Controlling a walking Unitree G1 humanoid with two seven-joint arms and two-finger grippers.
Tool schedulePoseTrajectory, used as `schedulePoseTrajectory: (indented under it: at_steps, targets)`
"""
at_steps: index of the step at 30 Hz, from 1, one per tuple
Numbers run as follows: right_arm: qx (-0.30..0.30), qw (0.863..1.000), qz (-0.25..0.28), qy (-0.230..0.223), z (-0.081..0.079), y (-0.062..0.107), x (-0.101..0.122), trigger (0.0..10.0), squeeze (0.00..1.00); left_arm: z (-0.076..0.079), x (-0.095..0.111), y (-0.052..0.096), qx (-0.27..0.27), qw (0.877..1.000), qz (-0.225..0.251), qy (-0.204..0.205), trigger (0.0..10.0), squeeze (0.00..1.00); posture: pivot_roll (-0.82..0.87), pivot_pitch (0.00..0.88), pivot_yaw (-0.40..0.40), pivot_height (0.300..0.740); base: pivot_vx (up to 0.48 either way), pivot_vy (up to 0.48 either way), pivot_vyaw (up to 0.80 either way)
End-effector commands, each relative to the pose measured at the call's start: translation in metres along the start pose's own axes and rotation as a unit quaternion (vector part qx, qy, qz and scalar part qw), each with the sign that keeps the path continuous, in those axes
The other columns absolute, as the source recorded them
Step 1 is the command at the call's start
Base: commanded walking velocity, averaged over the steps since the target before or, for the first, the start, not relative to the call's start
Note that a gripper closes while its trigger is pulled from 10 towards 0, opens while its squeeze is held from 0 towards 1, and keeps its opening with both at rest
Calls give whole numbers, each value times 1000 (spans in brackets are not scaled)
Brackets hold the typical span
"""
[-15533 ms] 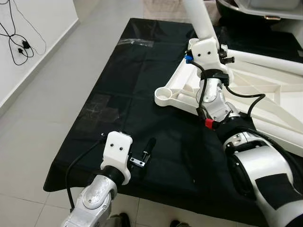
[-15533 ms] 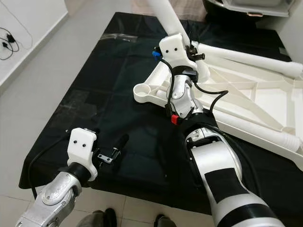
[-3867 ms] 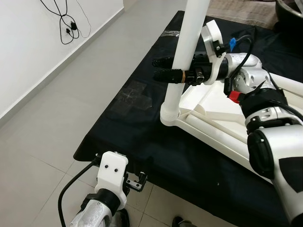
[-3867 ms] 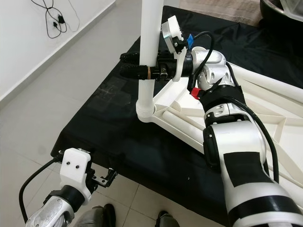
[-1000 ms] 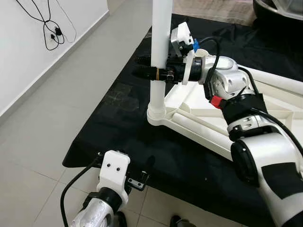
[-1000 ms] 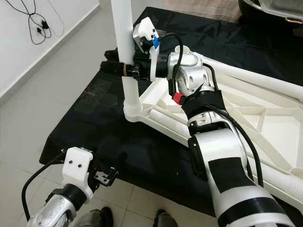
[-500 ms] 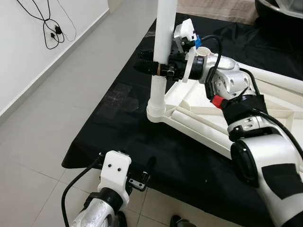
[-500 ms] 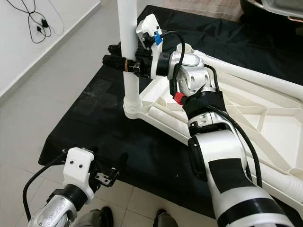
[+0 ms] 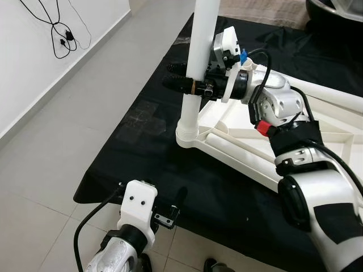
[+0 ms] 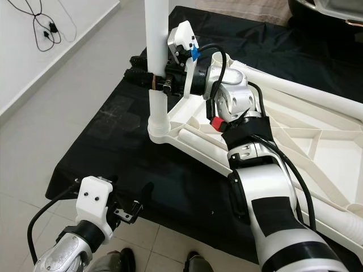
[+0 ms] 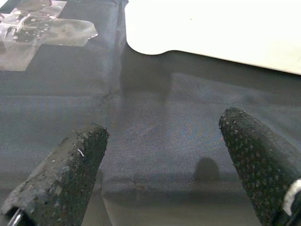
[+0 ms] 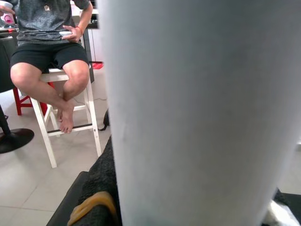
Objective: Building children table
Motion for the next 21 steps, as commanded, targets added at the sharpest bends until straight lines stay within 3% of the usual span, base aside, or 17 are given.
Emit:
schedulePoseTrajectory:
  at_steps: [1,21]
  targets:
    - [-3,998,-46,-32,-3,5,-35,10000,0,0,-9,1,-1,1000,-16,1,10000,0,96,259,-32,740,0,0,0]
    - [-10,995,-92,-45,-10,-4,-57,10000,0,-1,-8,1,0,1000,-15,1,10000,0,93,261,-34,740,0,0,0]
Point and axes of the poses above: a point about 5 cm out from each wrist's last joint towards the gripper, its own y axis pointing back from the gripper into the wrist, its own x axis along the axis of the wrist's last joint, z = x × y, the point moved 6 cm from there along -y, pointing out of the wrist towards the gripper, and after that the axes turned 4 degrees about -y, right-handed, at the moved point
